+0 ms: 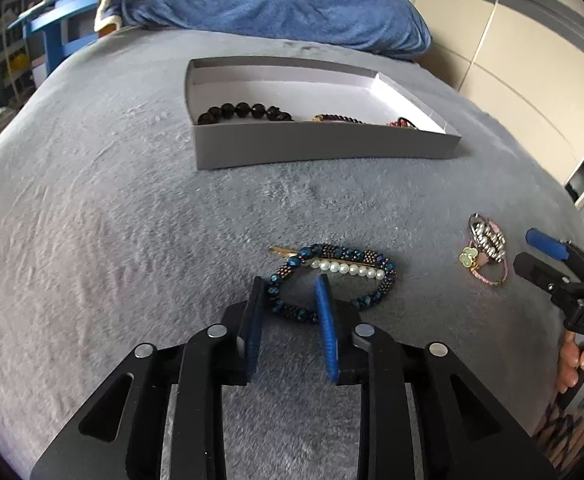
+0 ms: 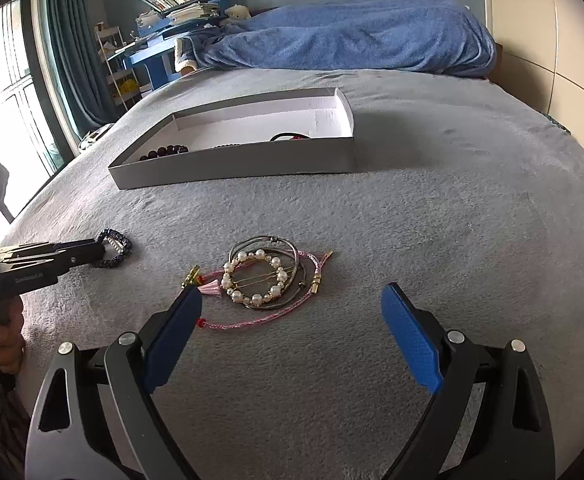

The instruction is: Organize jewelry

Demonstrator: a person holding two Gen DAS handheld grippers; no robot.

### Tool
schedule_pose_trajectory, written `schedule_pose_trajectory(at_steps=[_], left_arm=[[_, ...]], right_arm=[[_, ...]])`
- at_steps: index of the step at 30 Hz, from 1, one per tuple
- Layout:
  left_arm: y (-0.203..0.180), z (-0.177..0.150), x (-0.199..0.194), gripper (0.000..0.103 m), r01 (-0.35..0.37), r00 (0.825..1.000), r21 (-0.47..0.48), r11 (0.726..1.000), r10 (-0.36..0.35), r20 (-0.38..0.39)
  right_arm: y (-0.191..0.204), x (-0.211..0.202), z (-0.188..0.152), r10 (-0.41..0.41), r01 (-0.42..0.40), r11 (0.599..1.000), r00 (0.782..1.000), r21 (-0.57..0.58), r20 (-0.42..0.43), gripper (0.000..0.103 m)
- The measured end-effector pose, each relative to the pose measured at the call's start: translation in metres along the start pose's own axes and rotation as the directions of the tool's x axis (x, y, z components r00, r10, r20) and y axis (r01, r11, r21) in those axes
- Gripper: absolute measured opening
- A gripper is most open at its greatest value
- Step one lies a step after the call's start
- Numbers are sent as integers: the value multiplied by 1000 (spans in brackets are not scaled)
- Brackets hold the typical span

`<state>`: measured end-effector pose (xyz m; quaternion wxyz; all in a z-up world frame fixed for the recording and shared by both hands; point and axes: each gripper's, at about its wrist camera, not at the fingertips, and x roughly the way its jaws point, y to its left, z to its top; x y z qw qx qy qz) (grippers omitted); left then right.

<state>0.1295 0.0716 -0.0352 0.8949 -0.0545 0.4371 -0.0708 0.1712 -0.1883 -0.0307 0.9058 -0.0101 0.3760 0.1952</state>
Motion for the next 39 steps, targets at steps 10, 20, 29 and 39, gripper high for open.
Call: schedule_pose_trajectory(at_steps=[10,20,29,39], left_arm=[[-7,-2,1,23,-17,1000,36,999,16,11],[-6,-2,0,23,-9,1000,29,1000,9,11],[-5,-4,-7,8,9,999,22,1000,-10,36],[-17,-4,-16,8,74,996,21,997,-75,49]], right_arm=[[8,8,6,66,-66,998,998,-21,-15,70],[2,25,7,92,-91,996,993,13,-77,61],[0,20,5,112,-111,994,992,23,-62,31],[-3,17,6,94,-93,995,994,38,-50,41]])
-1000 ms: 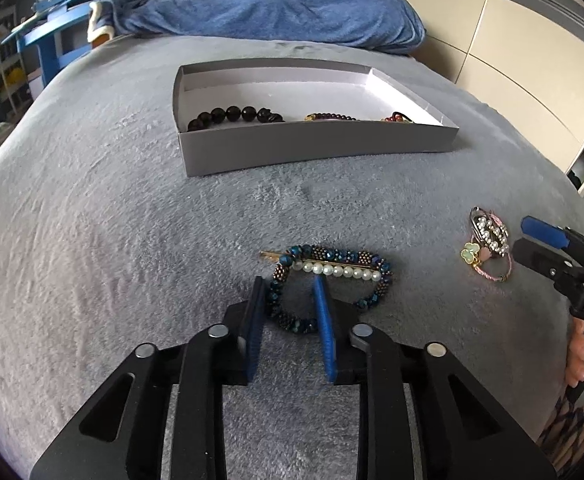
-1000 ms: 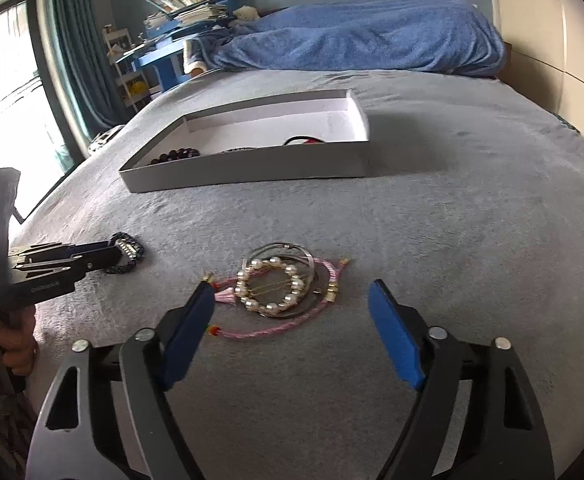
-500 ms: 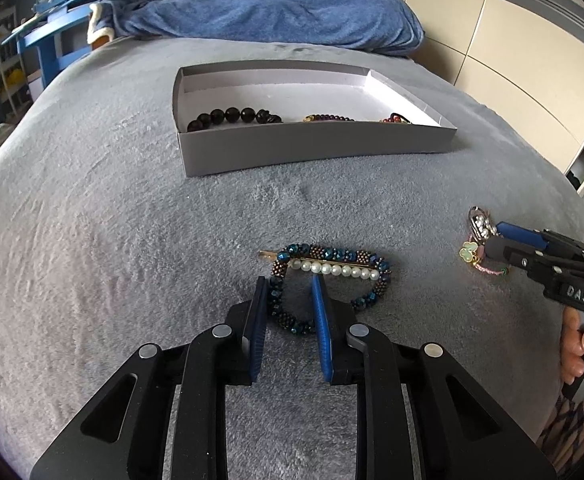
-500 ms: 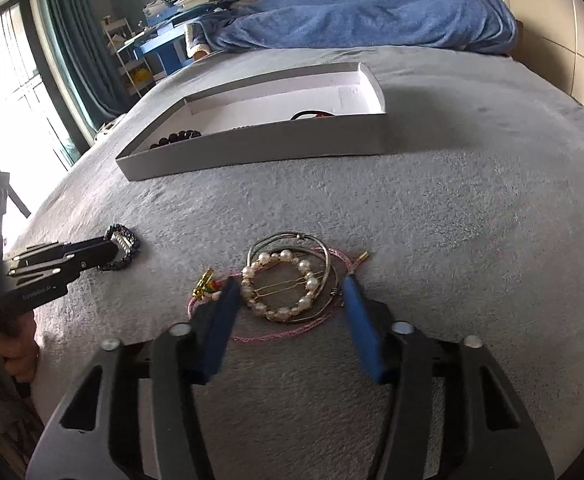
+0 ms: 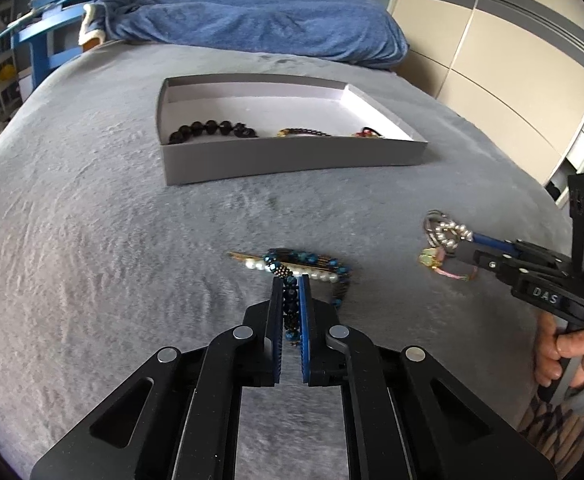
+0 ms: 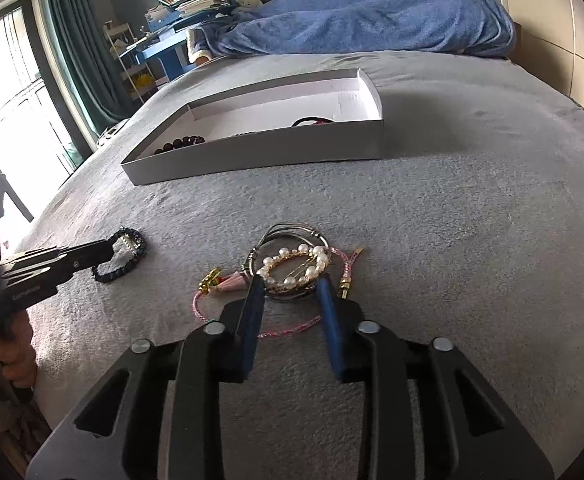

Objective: Organize jewelry
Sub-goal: 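Lift the blue bracelet with the left tool while the right tool grasps the round pearl hair clip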

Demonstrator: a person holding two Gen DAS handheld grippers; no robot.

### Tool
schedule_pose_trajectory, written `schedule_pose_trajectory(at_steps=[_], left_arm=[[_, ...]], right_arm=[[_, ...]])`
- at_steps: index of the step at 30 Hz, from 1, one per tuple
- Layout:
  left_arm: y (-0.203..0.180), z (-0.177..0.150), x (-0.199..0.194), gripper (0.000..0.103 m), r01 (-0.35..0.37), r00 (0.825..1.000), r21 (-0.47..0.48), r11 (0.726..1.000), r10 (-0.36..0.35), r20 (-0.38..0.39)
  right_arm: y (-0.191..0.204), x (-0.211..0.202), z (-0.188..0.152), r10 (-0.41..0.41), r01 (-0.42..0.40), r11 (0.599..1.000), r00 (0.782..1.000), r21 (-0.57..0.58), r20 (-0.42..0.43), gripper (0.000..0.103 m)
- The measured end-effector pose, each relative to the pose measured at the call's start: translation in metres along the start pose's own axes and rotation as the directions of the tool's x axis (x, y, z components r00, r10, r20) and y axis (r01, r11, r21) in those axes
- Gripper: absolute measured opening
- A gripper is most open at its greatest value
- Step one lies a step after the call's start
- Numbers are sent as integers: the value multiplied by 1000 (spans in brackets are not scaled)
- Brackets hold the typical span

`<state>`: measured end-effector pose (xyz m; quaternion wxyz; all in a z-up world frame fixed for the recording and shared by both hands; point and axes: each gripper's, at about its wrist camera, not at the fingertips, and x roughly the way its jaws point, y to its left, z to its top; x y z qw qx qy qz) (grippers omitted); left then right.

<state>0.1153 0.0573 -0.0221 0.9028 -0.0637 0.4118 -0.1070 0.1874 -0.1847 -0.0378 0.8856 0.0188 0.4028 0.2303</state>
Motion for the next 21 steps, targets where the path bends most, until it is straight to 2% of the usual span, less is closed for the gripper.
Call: schedule_pose_trajectory(at_steps=[6,9,11,13,14,15,21], left_arm=[[-7,-3,5,8,5,1000,22,1000,-5,-19],[-6,-4,6,8,5,1000,19,1000,-5,-21],[-6,-5,7,8,5,1000,23,1000,-4,-21],[-7,-5,6,8,5,1000,27,1000,-5,-18],[-7,-5,5,8,5,1000,28,1000,-4,-15],[-7,-5,4,8,5,1000,29,1000,-4,-12],[-7,0,-7,8,12,1000,22,1000,-12,22]], right_arm=[[-2,6,4,21,-21,1000,1000,16,-9,42],[2,9,5,15,-15,1000,1000,-5,-16,49],[6,13,6,-3,2,1000,1000,-28,-26,50],[8,16,6,-10,9,999,1000,-35,-28,48],[7,16,6,-11,10,999,1000,-33,-26,41],[6,15,6,-7,7,1000,1000,-28,-21,39],[7,0,5,14,-14,1000,1000,-28,13,39]])
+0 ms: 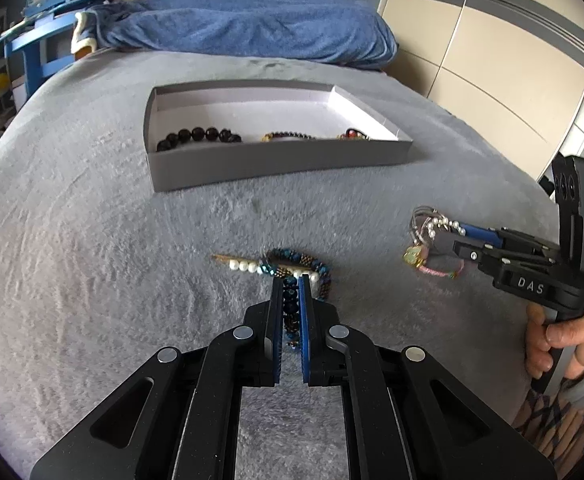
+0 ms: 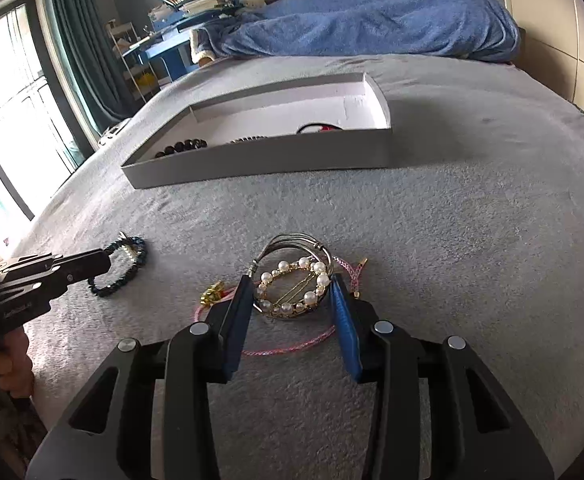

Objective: Organize jewelry
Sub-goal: 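Lift the blue bracelet with the left tool while the right tool grasps the round pearl hair clip, then carry both items into the grey box tray and open both tools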

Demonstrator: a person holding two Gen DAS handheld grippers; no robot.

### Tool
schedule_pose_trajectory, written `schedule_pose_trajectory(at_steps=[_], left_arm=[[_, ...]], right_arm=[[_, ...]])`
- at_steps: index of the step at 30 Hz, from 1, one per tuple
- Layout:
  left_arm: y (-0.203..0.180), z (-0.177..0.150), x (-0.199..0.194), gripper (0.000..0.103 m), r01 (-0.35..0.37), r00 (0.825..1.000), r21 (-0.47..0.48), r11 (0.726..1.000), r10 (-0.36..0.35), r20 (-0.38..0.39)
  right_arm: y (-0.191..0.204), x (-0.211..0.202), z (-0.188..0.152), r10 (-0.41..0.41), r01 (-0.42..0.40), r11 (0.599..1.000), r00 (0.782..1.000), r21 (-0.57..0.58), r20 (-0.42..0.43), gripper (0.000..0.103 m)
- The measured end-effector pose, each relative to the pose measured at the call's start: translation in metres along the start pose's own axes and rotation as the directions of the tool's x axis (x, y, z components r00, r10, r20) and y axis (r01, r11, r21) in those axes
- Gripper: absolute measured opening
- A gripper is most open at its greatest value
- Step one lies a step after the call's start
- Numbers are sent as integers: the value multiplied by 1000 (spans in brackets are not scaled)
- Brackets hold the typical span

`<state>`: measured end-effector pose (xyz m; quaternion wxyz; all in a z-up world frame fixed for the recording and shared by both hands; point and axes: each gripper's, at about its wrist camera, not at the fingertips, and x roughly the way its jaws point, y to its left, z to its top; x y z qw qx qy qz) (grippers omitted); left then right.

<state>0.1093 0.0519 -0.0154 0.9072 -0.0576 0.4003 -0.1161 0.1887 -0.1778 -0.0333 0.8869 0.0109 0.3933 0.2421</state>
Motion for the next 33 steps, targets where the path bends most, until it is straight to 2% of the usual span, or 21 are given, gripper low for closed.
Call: schedule_pose_trajectory(at_steps=[7,11,14,21,29,33], left_arm=[[-8,20,-27,8,17,997,15,1000,-18,72],[-13,29,-36,8,22,995,30,999,-24,92],[-13,29,-34,8,23,996,28,999,-25,89],[-10,25,-36,8,25,996,15,1000,-27,89],[-8,35,-43,8,22,993,21,1000,-24,114],[-8,46,-44,8,19,992,38,999,-23,124]], right_arm=[[-1,-20,4,54,-55,998,998,26,39,39],[-5,-16,2,150,-148,985,989,85,-19,39],[-5,-10,-5,141,-135,987,988,87,-62,39],[0,-20,-9,134,-131,990,990,58,-51,39],[3,-42,2,134,-136,990,990,37,51,39],[1,-44,14,128,-130,991,989,25,71,39]])
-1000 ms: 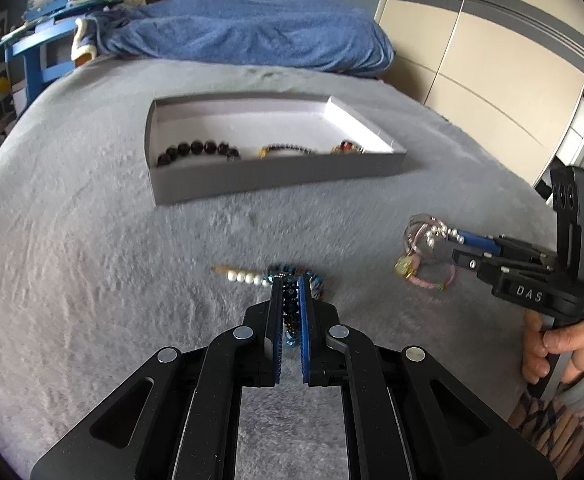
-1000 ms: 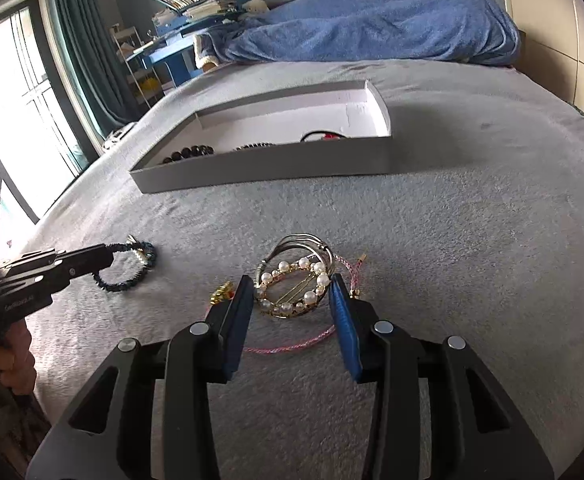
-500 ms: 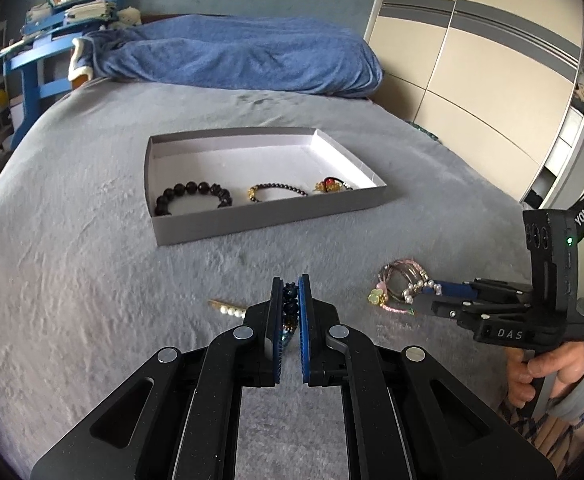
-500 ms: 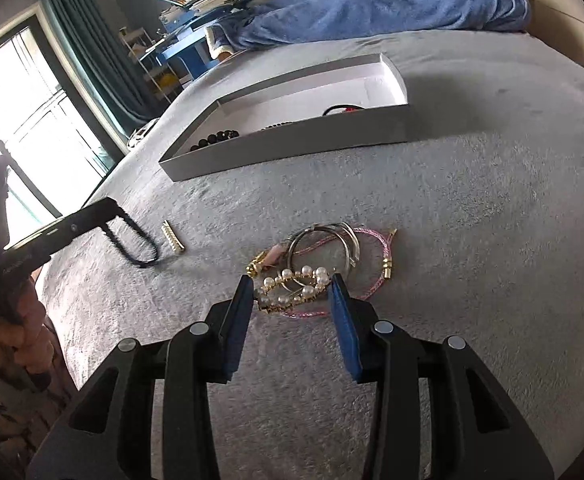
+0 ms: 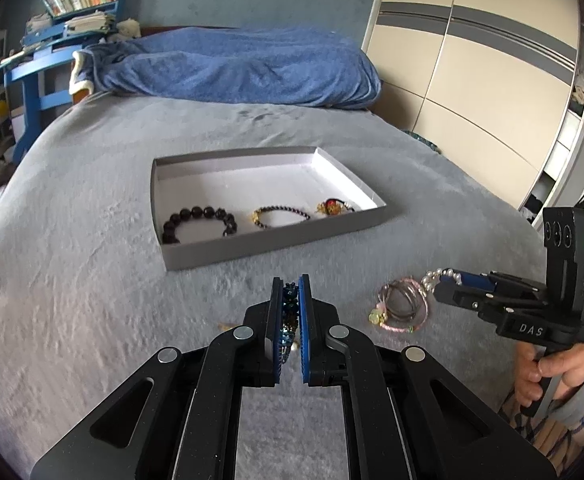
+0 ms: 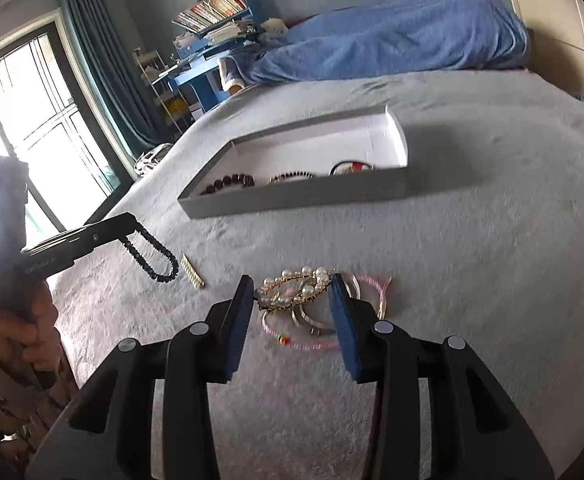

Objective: Organize jewelry
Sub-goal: 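Carry both items into the grey box tray and open both tools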

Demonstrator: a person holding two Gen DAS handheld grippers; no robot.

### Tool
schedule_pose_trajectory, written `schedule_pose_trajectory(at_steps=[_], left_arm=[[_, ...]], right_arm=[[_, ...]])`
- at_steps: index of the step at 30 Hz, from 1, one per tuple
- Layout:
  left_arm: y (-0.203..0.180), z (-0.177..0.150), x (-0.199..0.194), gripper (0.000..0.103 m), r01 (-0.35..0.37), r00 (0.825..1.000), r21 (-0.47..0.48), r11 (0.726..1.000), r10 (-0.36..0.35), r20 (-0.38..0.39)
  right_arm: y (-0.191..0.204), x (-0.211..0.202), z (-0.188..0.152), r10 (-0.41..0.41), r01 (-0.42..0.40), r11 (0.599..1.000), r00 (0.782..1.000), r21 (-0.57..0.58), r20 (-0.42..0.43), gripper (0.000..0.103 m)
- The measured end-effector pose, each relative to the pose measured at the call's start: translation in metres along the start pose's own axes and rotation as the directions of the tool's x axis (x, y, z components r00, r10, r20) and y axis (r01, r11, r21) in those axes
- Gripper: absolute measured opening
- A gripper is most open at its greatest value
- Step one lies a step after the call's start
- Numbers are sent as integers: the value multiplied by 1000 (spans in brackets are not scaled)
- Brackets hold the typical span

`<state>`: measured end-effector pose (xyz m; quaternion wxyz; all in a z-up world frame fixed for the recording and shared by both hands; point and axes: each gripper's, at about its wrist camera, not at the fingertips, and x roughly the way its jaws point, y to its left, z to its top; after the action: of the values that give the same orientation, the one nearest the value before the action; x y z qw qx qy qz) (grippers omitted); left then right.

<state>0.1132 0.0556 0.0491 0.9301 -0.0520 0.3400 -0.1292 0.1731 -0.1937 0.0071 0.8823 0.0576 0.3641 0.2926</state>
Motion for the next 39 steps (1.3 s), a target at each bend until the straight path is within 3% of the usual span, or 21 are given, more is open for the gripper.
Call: schedule_pose_trajectory(at_steps=[10,18,27,35,39], left_arm=[[-1,47,11,8,4,999,39,999,-6,45],[7,93,41,8,-18,998,69,997,14,62],[45,132,102,8,-57,998,35,998,57,11],[72,160,150,8,-86,996,22,996,87,-24],[79,164,170,8,-97,993,23,995,98,-60]], right_arm=[[-9,17,42,-28,29,998,999,-61,20,39],[-19,61,92,-56,56,993,998,-102,5,39],[-31,145,144,-66,58,993,995,-105,-71,39],[-36,197,162,-98,80,990,984,-119,-148,39],[-37,217,159,-139,109,983,968,-146,-211,39]])
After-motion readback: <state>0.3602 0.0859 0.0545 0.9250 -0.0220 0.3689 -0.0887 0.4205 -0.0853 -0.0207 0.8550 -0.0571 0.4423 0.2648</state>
